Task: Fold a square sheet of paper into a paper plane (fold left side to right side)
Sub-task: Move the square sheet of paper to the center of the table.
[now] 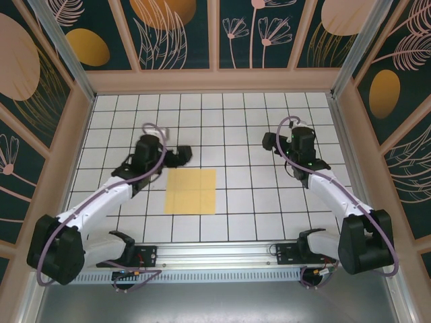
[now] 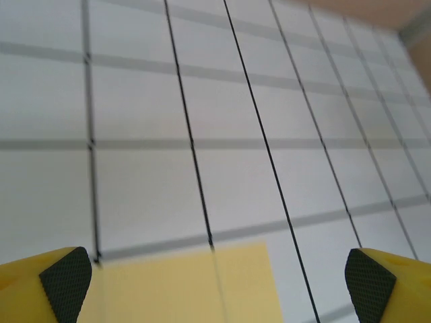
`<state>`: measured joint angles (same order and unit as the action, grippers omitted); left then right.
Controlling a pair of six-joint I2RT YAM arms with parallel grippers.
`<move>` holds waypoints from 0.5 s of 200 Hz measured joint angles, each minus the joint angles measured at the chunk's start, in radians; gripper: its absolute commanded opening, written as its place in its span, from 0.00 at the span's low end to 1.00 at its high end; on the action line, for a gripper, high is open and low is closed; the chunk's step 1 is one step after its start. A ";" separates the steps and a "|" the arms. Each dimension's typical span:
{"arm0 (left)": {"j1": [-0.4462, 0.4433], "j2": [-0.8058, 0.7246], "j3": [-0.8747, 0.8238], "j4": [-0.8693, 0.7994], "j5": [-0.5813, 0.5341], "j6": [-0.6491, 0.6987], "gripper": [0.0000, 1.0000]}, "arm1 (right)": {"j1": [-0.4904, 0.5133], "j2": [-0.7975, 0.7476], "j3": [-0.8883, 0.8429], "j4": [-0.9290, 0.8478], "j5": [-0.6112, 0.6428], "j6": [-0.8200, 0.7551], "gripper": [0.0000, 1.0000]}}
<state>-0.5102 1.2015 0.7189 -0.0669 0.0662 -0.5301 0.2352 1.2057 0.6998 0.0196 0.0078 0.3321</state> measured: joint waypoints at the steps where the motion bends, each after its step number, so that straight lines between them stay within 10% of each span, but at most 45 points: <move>1: -0.006 0.001 0.000 -0.005 0.000 -0.002 0.98 | 0.001 0.000 0.000 -0.003 0.001 0.001 0.99; 100: -0.296 0.367 0.116 -0.331 -0.206 -0.168 0.92 | 0.003 -0.061 -0.023 -0.124 0.049 0.042 0.99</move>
<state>-0.8066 1.5688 0.8352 -0.3981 -0.1402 -0.6983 0.2379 1.1442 0.6773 -0.1040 0.0566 0.3737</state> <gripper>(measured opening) 0.931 0.990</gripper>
